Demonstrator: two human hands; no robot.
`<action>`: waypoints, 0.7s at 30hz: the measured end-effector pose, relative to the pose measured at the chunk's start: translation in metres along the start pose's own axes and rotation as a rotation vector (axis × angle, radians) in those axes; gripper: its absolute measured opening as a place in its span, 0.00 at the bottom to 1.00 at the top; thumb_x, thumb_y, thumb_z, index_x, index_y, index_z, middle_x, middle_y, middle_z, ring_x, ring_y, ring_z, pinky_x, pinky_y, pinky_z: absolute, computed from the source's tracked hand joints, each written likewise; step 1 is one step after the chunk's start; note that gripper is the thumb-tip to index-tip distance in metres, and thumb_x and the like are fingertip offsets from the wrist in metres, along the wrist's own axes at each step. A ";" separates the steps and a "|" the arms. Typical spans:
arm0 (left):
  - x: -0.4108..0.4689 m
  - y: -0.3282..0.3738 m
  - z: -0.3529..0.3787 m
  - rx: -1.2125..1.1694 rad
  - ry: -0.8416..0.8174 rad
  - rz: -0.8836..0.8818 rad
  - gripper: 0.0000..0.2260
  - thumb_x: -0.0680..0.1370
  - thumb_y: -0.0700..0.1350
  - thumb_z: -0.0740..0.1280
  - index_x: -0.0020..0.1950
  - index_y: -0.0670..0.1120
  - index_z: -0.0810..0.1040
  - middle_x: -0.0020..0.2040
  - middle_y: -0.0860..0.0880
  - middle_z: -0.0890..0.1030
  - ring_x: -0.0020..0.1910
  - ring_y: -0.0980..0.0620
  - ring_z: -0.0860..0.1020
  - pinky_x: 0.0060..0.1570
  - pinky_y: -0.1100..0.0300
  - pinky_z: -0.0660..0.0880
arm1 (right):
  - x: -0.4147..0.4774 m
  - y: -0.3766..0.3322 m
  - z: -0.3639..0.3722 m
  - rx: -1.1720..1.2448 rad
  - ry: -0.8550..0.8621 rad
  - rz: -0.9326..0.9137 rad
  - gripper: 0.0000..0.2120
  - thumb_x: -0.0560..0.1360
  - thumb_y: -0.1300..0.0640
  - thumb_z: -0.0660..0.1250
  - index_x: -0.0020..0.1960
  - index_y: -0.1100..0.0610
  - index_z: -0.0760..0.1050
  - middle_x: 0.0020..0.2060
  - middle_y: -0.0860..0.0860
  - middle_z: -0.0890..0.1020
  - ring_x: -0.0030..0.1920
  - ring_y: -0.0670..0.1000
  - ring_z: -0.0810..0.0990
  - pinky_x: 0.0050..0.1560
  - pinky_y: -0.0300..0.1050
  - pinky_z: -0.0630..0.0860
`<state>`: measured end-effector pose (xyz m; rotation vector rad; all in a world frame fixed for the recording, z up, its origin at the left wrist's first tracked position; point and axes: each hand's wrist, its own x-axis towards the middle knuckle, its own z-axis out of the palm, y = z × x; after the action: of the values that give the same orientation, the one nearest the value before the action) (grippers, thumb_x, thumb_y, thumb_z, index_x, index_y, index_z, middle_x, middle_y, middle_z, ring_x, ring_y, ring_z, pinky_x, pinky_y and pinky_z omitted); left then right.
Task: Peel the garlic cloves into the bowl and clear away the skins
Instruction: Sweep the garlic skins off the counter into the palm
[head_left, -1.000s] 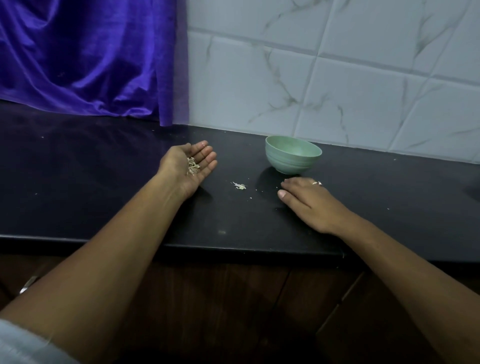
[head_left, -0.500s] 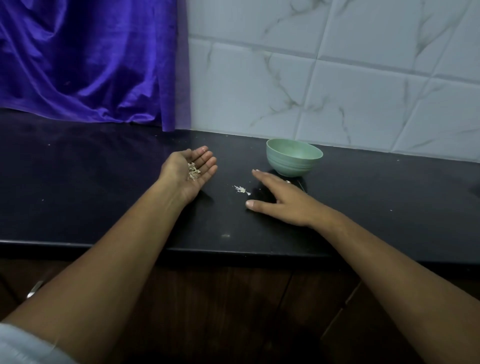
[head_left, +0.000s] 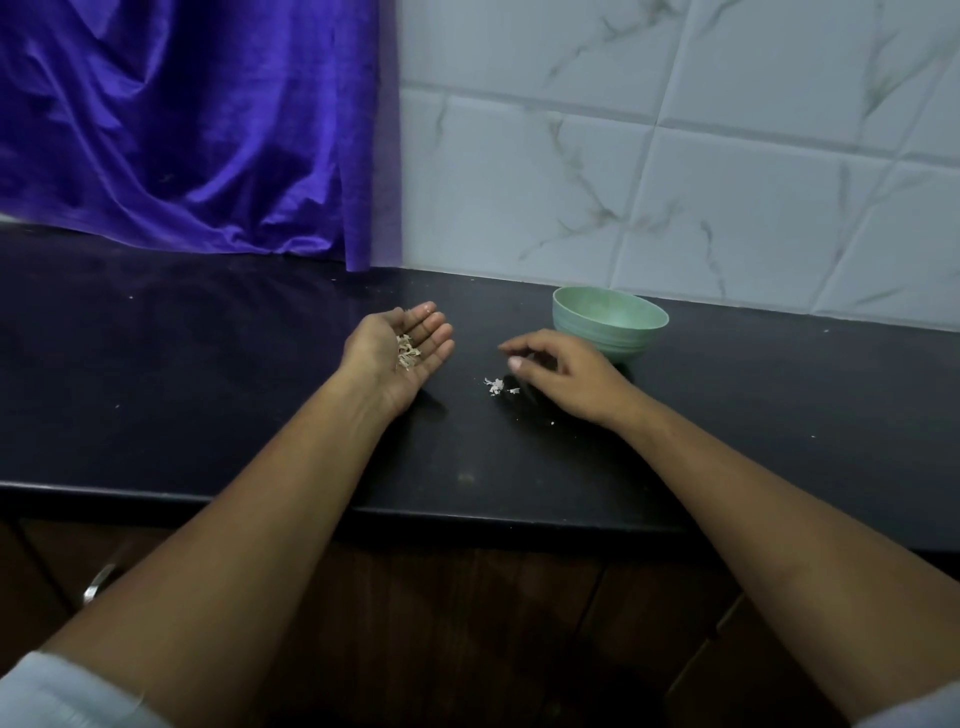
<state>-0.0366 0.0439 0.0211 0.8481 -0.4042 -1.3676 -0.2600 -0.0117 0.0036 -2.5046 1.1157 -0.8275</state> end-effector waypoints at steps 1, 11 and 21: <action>0.001 0.000 0.000 0.001 0.003 0.001 0.19 0.88 0.44 0.53 0.50 0.40 0.81 0.45 0.45 0.84 0.46 0.47 0.83 0.45 0.53 0.80 | 0.000 0.001 -0.003 -0.007 -0.026 -0.009 0.12 0.80 0.56 0.69 0.63 0.52 0.83 0.53 0.47 0.84 0.51 0.52 0.83 0.55 0.48 0.79; 0.000 0.000 0.000 -0.001 0.003 0.001 0.19 0.88 0.45 0.53 0.51 0.40 0.81 0.45 0.44 0.84 0.47 0.47 0.83 0.44 0.53 0.80 | 0.005 -0.035 -0.009 -0.501 -0.306 -0.240 0.26 0.75 0.65 0.59 0.67 0.49 0.80 0.63 0.45 0.83 0.61 0.53 0.79 0.64 0.51 0.75; -0.002 0.000 0.001 0.000 -0.018 -0.001 0.19 0.88 0.45 0.53 0.50 0.41 0.81 0.46 0.45 0.83 0.47 0.47 0.83 0.46 0.54 0.80 | -0.011 -0.019 -0.024 -0.324 -0.154 -0.091 0.15 0.80 0.60 0.69 0.67 0.58 0.80 0.60 0.53 0.84 0.58 0.50 0.81 0.62 0.44 0.75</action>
<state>-0.0378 0.0461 0.0218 0.8367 -0.4176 -1.3768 -0.2691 0.0085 0.0277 -2.8451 1.1702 -0.4961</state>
